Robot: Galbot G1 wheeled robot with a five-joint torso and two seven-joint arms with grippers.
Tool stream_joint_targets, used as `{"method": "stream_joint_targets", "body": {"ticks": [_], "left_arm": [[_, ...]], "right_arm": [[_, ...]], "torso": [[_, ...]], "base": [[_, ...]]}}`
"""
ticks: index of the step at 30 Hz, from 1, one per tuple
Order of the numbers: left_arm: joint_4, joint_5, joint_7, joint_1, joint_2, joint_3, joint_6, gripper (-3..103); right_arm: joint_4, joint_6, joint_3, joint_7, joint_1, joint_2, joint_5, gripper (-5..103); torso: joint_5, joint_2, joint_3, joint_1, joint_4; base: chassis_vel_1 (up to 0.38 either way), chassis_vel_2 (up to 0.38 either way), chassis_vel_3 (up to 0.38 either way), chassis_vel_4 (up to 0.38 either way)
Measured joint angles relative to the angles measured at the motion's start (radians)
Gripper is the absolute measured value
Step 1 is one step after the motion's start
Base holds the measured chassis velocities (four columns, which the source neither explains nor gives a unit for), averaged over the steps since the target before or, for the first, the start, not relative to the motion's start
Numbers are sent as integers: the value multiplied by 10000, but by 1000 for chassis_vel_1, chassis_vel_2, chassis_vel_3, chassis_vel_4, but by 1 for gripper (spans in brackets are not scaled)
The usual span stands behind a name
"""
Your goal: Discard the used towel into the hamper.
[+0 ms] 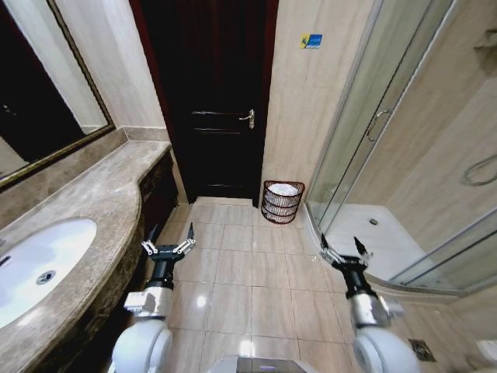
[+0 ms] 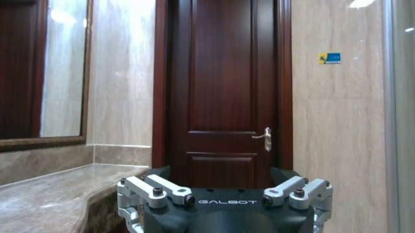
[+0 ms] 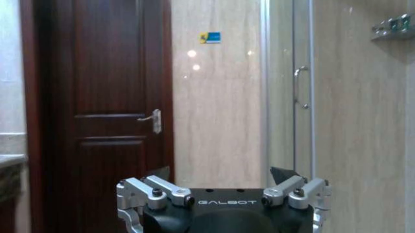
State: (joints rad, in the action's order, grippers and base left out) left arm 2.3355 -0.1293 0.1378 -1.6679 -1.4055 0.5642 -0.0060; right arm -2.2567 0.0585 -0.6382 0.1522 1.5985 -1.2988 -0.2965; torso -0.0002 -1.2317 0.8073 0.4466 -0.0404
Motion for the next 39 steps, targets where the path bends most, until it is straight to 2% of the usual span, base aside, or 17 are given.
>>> {"method": "stream_joint_targets", "body": {"ticks": [2,7,12,17,19,39], "left_arm": [[-313,-274,-8,506,540,-3,290,100],[-864,-545,-50,1266,1026,-163,286,100],[-1277,-745,-23,1986,1103,-352,328,100],[-1286,-756,-19,2111,1103,-437,439,100],[-1290,-691,36,2133,1121,-445,647,100],[-1261,-598,75,2098,1121,-438,772,100]], "right_arm": [[179,493,-563,-52,-552,140,-84,100],[-59,484,-728,-242,-81,-128,-22,100],[-149,104,-718,-493,478,-562,269,100],[-262,92,-713,-507,587,-736,337,100],[-287,135,-707,-500,611,-838,532,100],[-291,146,-690,-476,611,-857,608,100]], "torso": [[1,0,0,0,-1],[1,0,0,0,3],[1,0,0,0,4],[1,0,-1,0,1],[2,0,-1,0,2],[2,0,-1,-2,1]], "base": [[0,0,0,0],[0,0,0,0],[0,0,0,0],[0,0,0,0],[0,0,0,0],[0,0,0,0]]}}
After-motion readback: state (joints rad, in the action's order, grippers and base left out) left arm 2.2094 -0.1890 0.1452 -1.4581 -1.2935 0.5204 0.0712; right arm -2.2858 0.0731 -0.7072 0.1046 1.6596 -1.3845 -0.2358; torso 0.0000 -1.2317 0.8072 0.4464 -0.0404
